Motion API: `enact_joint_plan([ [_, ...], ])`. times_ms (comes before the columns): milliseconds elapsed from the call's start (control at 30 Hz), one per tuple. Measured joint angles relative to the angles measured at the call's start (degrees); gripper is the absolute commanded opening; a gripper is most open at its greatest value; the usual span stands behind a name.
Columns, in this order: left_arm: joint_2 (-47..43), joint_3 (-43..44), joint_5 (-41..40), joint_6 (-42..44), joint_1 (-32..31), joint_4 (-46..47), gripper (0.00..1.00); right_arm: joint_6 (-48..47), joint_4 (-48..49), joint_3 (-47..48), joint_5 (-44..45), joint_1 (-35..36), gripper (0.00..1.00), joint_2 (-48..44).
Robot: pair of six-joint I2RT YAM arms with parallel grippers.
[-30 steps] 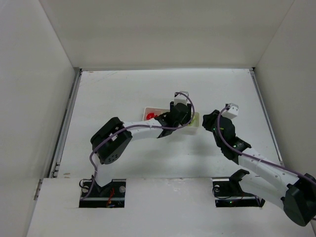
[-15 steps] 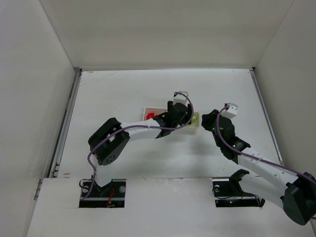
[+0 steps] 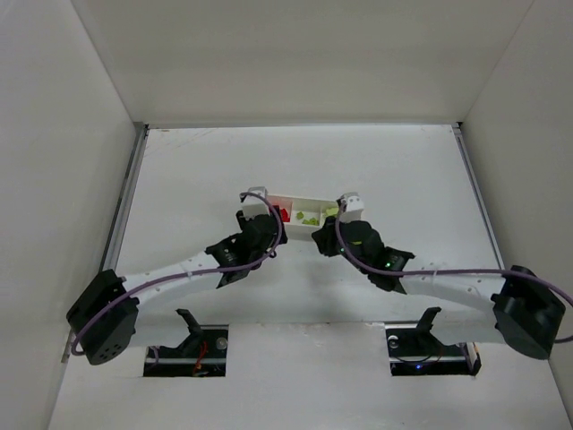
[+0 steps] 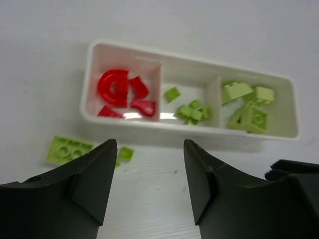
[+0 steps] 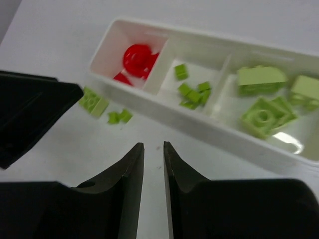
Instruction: Sort the legos into containers by color
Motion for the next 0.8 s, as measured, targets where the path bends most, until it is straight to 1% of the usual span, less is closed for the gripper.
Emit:
enact_joint_plan([
  [133,-3.3,-6.0,-2.1,-4.3,1.3,-5.0,0.53,-1.2,0.7,4.2,-3.6,4.4,0.31,7.6],
  [233,-5.2,-9.6,-2.9,-6.6,2.4,-6.9,0.53,-1.4,0.8,7.2,-3.9,5.9,0.33,12.9],
  [333,-6.6,-11.8,-3.1,-7.8,3.9,-7.6,0.57,-1.1,0.9,9.6,-3.5,6.8,0.36,18.0],
  [433,-6.8,-12.8,-2.9,-8.2,5.6,-6.7,0.58,-1.0,0.9,11.9,-2.3,7.8,0.38,23.4],
  [533,-5.8,-12.9,-1.6,-8.3,7.5,-4.9,0.59,-0.5,0.6,13.3,-0.9,8.7,0.49,27.1],
  [600,-4.3,-12.9,-0.7,-8.2,8.5,-2.7,0.59,-0.3,0.5,14.0,0.2,8.9,0.53,29.0],
  [800,1.2,-12.9,2.3,-6.6,10.4,2.5,0.6,0.0,0.5,15.9,2.3,9.2,0.56,32.9],
])
